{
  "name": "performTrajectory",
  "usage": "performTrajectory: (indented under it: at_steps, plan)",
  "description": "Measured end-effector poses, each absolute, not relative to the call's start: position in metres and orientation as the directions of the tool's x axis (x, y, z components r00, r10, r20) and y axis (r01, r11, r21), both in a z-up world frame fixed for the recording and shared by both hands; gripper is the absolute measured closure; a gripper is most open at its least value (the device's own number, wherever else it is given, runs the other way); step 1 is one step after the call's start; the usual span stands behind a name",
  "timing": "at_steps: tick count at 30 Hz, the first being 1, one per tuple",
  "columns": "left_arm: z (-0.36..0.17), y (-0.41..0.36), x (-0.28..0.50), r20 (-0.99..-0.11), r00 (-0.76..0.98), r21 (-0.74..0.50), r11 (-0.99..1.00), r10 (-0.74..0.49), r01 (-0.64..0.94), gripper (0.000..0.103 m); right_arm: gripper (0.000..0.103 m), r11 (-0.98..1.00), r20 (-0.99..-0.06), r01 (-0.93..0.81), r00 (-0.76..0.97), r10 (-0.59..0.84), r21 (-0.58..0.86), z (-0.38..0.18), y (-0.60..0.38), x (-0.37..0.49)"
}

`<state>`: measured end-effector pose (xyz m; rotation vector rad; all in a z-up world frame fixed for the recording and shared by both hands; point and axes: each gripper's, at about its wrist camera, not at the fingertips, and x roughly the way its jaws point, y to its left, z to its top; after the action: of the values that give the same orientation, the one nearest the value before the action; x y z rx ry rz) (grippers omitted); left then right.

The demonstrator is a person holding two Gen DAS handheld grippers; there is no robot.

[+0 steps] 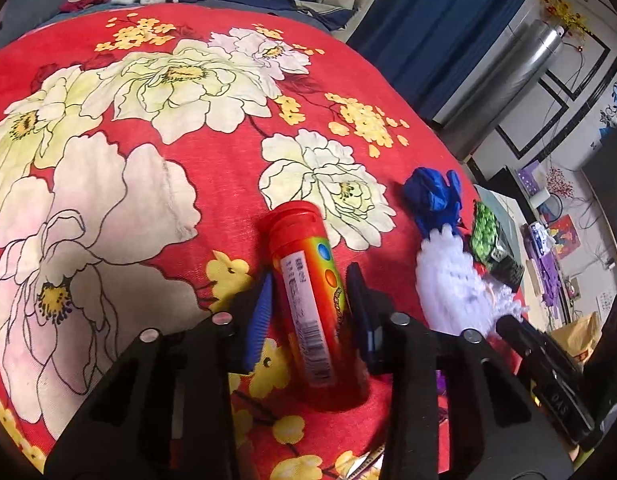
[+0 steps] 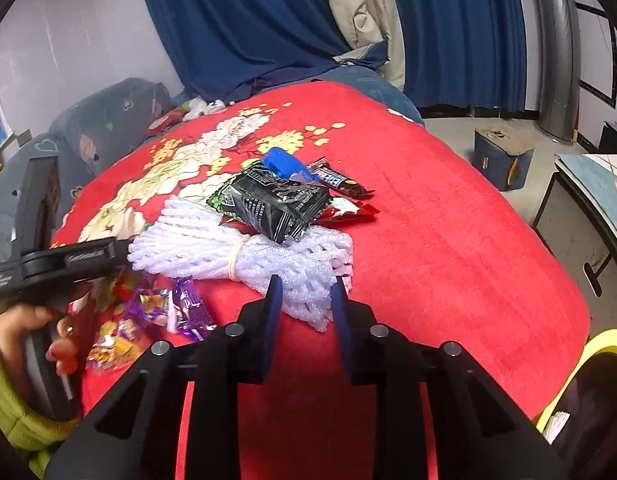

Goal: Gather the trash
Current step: 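Grasp the red candy tube with the left tool while the right tool grasps the white foam net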

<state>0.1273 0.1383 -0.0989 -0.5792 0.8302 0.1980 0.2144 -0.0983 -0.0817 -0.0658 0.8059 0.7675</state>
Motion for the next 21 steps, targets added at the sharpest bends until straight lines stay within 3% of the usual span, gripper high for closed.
performTrajectory:
  at_steps: [4, 13, 21]
  plan:
    - [-0.091, 0.138, 0.126, -0.725, 0.686, -0.416, 0.831, -0.058, -0.369, 0.079, 0.081, 0.734, -0.657, -0.642, 0.458, 0.599, 0.221, -0.071, -0.106, 0.204]
    - [-0.06, 0.13, 0.122, -0.661, 0.749, -0.403, 0.862, -0.041, -0.308, 0.079, 0.082, 0.767, -0.699, -0.642, 0.549, 0.459, -0.001, -0.046, -0.115, 0.186]
    - [-0.04, 0.116, 0.119, -0.618, 0.784, -0.404, 0.881, -0.064, -0.246, 0.079, 0.083, 0.772, -0.725, -0.613, 0.454, 0.518, 0.168, -0.038, -0.144, 0.182]
